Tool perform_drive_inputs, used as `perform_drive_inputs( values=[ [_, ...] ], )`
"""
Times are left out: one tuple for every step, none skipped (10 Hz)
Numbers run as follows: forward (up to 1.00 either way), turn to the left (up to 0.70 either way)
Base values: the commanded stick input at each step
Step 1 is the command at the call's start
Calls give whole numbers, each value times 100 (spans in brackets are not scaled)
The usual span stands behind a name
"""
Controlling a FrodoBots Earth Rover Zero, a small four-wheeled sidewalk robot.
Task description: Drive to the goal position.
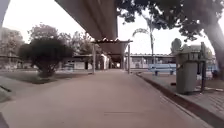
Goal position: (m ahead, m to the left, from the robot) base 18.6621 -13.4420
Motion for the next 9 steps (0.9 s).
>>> perform_drive_inputs(
  values=[
    [70, 0],
    [70, 0],
    [70, 0],
    [70, 0],
    [70, 0],
    [70, 0],
    [70, 0],
    [70, 0],
    [70, 0]
  ],
)
